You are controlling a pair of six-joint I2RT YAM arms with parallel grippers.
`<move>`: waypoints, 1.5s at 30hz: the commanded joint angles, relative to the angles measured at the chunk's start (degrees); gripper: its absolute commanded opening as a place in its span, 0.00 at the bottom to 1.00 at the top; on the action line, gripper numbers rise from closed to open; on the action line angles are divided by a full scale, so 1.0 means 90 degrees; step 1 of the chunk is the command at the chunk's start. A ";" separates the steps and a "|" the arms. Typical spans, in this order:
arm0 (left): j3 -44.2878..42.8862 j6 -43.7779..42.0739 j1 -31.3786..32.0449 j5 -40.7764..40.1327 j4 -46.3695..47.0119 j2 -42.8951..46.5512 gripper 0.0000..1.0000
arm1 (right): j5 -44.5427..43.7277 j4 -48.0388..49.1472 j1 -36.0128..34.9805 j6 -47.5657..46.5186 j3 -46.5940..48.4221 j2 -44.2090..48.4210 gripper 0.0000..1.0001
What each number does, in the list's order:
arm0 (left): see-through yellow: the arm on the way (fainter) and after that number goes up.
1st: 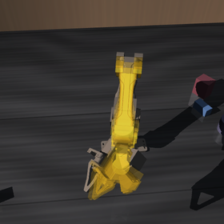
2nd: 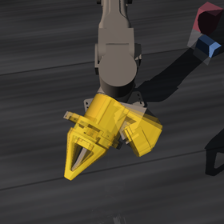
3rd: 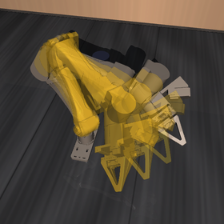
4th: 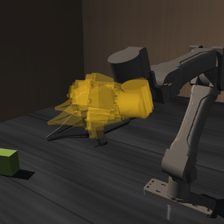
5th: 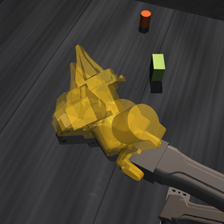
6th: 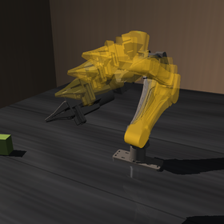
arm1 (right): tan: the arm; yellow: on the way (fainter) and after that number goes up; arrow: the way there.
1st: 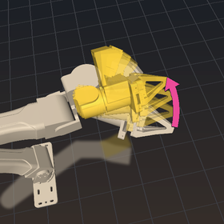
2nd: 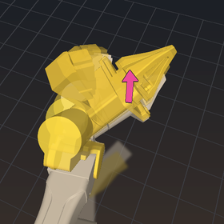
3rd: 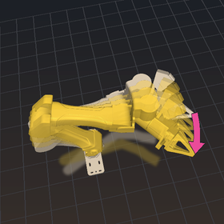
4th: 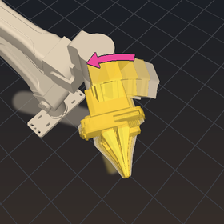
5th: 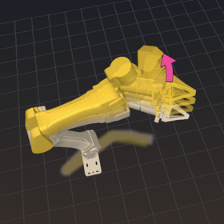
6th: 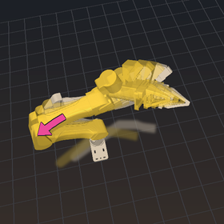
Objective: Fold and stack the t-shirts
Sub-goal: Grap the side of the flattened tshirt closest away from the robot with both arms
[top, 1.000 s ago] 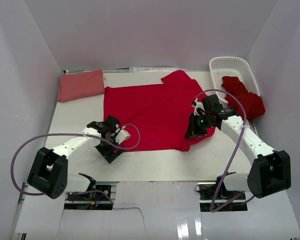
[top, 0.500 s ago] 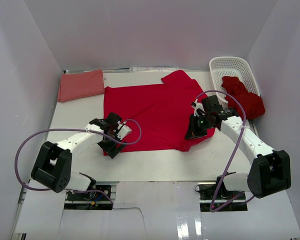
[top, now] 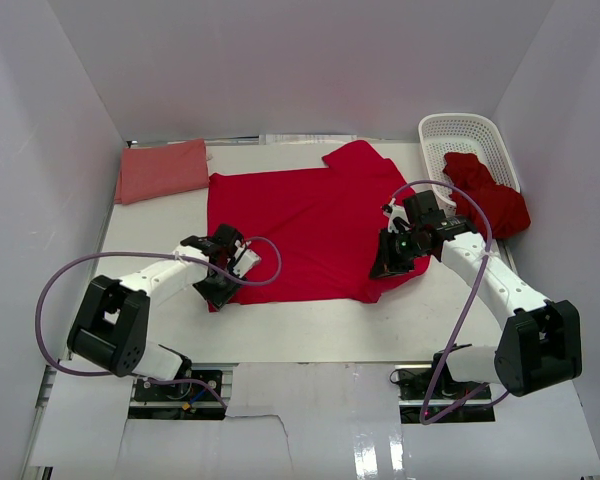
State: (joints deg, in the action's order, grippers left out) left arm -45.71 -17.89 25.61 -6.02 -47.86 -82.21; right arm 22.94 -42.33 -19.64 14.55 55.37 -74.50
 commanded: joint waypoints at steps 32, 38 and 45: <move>0.0206 -0.0141 -0.0013 0.0220 0.0151 0.0034 0.36 | 0.0107 0.0035 -0.0025 -0.0063 -0.0039 0.0074 0.08; 0.0177 -0.0122 -0.0013 0.0288 0.0132 -0.0181 0.41 | 0.0117 0.0045 -0.0025 -0.0063 -0.0059 0.0094 0.08; 0.0119 -0.0131 -0.0023 0.0463 0.0200 -0.0240 0.10 | 0.0117 0.0054 -0.0025 -0.0054 -0.0108 0.0114 0.08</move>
State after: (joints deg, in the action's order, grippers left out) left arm -43.77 -18.81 25.61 -4.47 -47.79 -83.42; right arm 22.96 -42.24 -19.64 14.55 55.05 -74.50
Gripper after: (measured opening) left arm 0.123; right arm 0.081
